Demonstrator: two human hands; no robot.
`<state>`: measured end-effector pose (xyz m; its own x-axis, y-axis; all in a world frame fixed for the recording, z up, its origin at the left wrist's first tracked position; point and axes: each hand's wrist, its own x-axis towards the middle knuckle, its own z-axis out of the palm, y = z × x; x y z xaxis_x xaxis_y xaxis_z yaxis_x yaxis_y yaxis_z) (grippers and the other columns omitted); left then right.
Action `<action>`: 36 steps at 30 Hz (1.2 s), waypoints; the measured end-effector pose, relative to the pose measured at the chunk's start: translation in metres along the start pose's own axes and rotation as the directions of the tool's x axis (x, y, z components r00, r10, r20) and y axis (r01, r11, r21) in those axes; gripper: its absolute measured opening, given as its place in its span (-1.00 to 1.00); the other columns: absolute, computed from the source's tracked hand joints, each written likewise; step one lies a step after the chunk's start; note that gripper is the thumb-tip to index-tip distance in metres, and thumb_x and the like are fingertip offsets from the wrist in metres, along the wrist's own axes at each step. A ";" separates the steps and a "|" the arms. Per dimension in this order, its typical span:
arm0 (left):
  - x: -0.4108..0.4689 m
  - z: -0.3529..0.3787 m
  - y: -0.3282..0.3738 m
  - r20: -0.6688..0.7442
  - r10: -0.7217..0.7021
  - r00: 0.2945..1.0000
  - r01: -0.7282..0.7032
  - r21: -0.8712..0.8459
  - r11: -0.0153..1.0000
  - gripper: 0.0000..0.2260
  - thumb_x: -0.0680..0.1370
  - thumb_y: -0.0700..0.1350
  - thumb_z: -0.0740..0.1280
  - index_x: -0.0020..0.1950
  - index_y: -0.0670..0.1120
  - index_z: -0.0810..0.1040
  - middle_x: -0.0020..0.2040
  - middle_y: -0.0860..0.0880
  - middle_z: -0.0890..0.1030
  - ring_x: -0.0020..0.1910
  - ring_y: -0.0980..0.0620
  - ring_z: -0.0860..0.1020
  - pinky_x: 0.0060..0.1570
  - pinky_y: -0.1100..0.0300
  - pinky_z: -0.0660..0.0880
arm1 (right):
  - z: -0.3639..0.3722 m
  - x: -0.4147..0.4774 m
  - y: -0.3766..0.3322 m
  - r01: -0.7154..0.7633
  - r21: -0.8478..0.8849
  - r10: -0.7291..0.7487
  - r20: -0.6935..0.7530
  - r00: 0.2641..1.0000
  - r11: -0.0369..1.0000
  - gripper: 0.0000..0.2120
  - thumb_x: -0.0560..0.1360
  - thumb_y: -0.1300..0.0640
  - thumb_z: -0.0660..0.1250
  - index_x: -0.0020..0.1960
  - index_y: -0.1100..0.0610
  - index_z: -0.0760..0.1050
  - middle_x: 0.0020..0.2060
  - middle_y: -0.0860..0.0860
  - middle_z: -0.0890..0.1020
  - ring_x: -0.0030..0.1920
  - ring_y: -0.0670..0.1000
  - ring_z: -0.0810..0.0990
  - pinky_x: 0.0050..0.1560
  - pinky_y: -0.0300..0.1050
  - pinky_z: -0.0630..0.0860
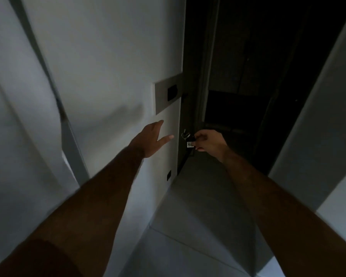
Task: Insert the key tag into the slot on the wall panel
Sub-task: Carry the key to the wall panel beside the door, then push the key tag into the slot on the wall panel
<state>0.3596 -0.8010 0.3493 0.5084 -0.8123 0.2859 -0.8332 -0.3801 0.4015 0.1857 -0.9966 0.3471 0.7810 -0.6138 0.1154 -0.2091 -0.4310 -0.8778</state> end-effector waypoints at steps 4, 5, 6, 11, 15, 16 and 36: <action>0.046 0.010 0.010 -0.006 0.007 1.000 -0.007 0.013 1.000 -0.12 0.50 0.50 0.06 0.64 -0.03 0.05 0.64 -0.10 0.20 0.61 -0.08 0.19 0.54 -0.07 0.22 | -0.035 0.037 0.006 0.035 -0.005 -0.035 -0.004 0.999 0.999 -0.79 0.41 0.24 0.49 0.02 0.06 0.60 -0.13 0.02 0.70 -0.12 -0.04 0.71 -0.14 -0.22 0.67; 0.059 0.013 0.014 -0.021 0.008 1.000 -0.008 0.018 1.000 -0.11 0.49 0.52 0.05 0.64 -0.03 0.05 0.64 -0.11 0.21 0.61 -0.08 0.20 0.52 -0.06 0.22 | -0.045 0.047 0.009 0.048 0.000 -0.048 -0.004 0.999 0.999 -0.80 0.42 0.24 0.49 0.00 0.05 0.60 -0.13 0.02 0.70 -0.11 -0.04 0.71 -0.15 -0.24 0.66; 0.072 0.016 0.018 -0.038 0.007 0.999 -0.006 0.022 1.000 -0.10 0.48 0.53 0.04 0.63 -0.02 0.06 0.63 -0.12 0.22 0.60 -0.09 0.21 0.50 -0.05 0.23 | -0.055 0.058 0.012 0.060 0.006 -0.060 -0.003 0.998 0.998 -0.81 0.42 0.24 0.49 -0.01 0.05 0.60 -0.13 0.03 0.70 -0.11 -0.04 0.71 -0.16 -0.25 0.65; 0.144 0.031 0.046 -0.057 -0.003 0.998 0.004 0.014 1.000 -0.10 0.48 0.54 0.05 0.63 -0.02 0.08 0.63 -0.13 0.23 0.60 -0.11 0.22 0.51 -0.07 0.23 | -0.109 0.117 0.025 0.079 0.010 -0.079 0.015 0.997 0.997 -0.82 0.40 0.26 0.51 -0.05 0.08 0.60 -0.15 0.09 0.70 -0.12 0.00 0.70 -0.18 -0.24 0.66; 0.199 0.050 0.064 -0.079 -0.020 0.997 0.017 -0.046 0.999 -0.13 0.46 0.54 0.10 0.61 0.02 0.12 0.60 -0.14 0.29 0.57 -0.11 0.28 0.49 -0.07 0.28 | -0.146 0.165 0.044 0.092 0.028 -0.093 0.034 0.995 0.995 -0.81 0.40 0.26 0.50 -0.01 0.14 0.61 -0.11 0.13 0.70 -0.07 0.06 0.71 -0.11 -0.15 0.68; 0.210 0.054 0.067 -0.078 -0.024 0.997 0.021 -0.047 0.999 -0.10 0.44 0.56 0.09 0.61 0.02 0.13 0.60 -0.14 0.29 0.57 -0.11 0.28 0.48 -0.06 0.28 | -0.152 0.176 0.049 0.093 0.033 -0.094 0.038 0.995 0.995 -0.80 0.40 0.26 0.50 0.01 0.16 0.61 -0.10 0.14 0.70 -0.08 0.06 0.71 -0.12 -0.16 0.68; 0.410 0.062 0.018 -0.167 -0.089 0.982 0.104 0.086 0.991 -0.29 0.57 0.26 0.32 0.59 -0.10 0.25 0.54 -0.23 0.35 0.50 -0.22 0.36 0.45 -0.03 0.31 | -0.172 0.391 0.082 0.134 0.075 -0.139 0.068 0.988 0.988 -0.81 0.41 0.30 0.48 -0.07 0.09 0.54 -0.23 0.02 0.62 -0.19 0.01 0.65 -0.16 -0.16 0.66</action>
<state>0.5399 -1.1687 0.4201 0.6094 -0.6903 0.3901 -0.7914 -0.4995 0.3525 0.3726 -1.3861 0.4004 0.8405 -0.5016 0.2050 -0.0573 -0.4585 -0.8868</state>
